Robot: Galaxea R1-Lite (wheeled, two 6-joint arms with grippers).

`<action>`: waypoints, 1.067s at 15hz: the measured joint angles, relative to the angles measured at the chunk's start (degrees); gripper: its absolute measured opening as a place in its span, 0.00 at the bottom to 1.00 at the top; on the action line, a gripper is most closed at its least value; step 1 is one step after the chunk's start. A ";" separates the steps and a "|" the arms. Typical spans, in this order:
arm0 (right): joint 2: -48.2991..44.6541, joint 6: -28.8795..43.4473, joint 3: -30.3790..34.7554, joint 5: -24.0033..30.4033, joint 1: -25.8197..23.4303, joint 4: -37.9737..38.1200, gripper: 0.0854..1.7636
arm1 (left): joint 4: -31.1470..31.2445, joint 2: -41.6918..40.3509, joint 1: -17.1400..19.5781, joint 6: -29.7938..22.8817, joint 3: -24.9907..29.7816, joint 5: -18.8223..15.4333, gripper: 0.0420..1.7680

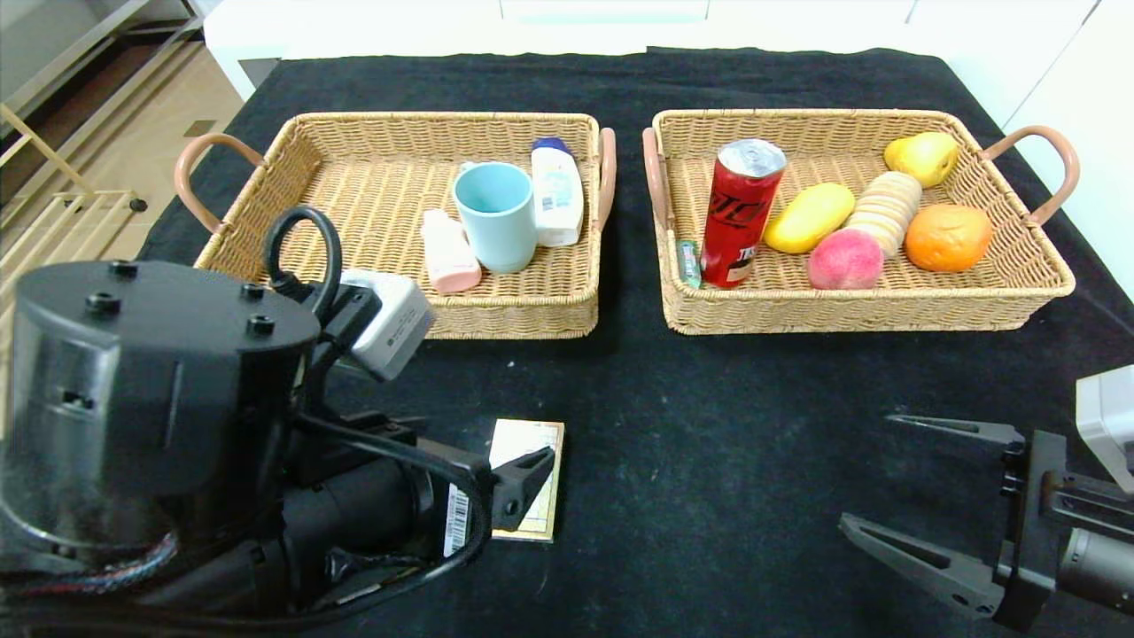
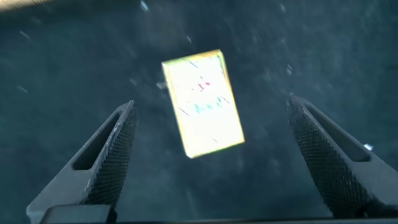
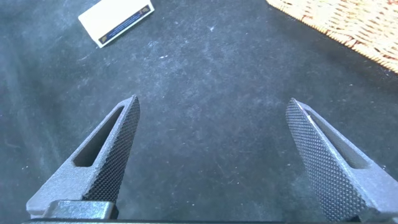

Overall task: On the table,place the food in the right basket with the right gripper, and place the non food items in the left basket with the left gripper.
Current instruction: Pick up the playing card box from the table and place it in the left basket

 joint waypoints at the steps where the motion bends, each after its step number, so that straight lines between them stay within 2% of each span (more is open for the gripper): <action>1: 0.00 0.00 0.00 0.02 0.05 -0.02 0.97 | 2.35 0.66 0.17 -1.84 -1.60 -0.98 0.97; 3: 0.01 -0.06 0.07 0.02 0.13 -0.02 0.97 | 8.00 2.40 0.91 -4.77 -5.01 -3.04 0.97; 6: 0.00 -0.11 0.13 0.05 0.44 0.00 0.97 | 13.75 5.92 2.51 -6.91 -8.81 -3.54 0.97; 11: -0.02 -0.41 0.52 0.02 1.43 -0.02 0.97 | 15.06 10.89 3.22 -7.68 -10.95 -2.27 0.97; 12: -0.02 -0.44 0.55 0.00 1.54 0.00 0.97 | 15.06 11.80 3.19 -7.68 -11.13 -1.55 0.97; 15: 0.01 -0.45 0.74 0.02 1.87 0.05 0.97 | 14.92 14.80 2.90 -7.39 -11.58 3.63 0.97; 16: 0.11 -0.48 0.88 0.02 2.21 0.02 0.97 | 14.86 15.38 2.73 -7.24 -11.61 3.83 0.97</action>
